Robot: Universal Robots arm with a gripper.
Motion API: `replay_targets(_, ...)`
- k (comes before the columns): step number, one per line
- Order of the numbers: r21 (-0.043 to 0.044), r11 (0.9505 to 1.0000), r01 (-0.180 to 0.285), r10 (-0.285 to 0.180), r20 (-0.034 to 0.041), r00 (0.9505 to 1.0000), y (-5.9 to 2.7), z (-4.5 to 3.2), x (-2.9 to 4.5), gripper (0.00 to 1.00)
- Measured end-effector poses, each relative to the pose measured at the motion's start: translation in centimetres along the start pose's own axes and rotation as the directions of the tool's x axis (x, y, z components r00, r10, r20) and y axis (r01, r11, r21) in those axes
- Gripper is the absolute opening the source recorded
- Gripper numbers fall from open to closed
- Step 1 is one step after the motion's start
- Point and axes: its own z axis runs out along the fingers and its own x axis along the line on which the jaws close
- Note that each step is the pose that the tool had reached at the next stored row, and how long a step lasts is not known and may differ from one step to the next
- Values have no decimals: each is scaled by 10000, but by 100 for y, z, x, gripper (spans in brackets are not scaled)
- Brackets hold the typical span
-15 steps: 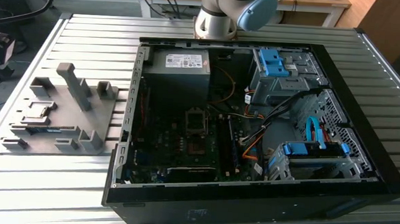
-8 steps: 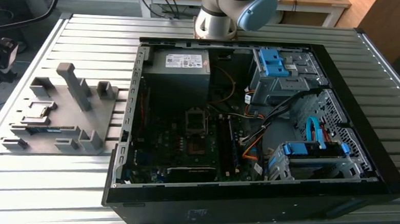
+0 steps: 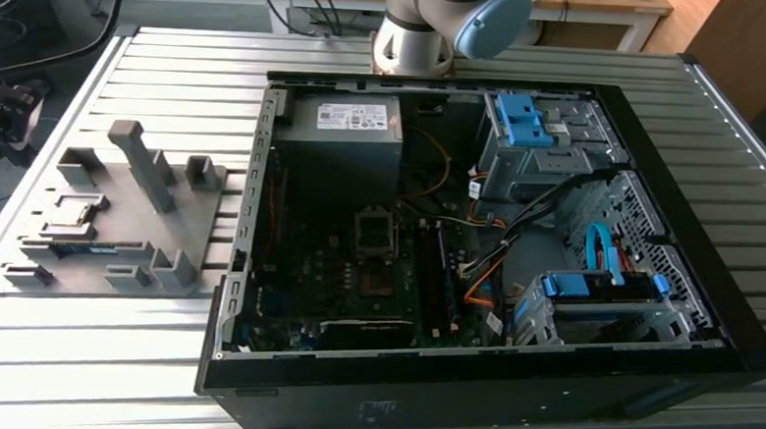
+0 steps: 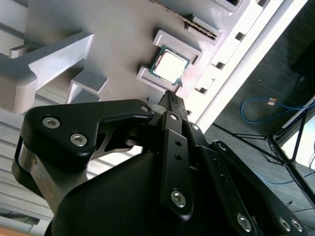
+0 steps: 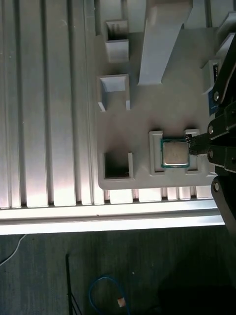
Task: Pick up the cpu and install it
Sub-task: 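Reach for the cpu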
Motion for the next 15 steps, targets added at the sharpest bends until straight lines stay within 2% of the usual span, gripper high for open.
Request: replay_targets(15, 0, 10000, 1, -1, -1, 10000, -11, 239, 7, 10)
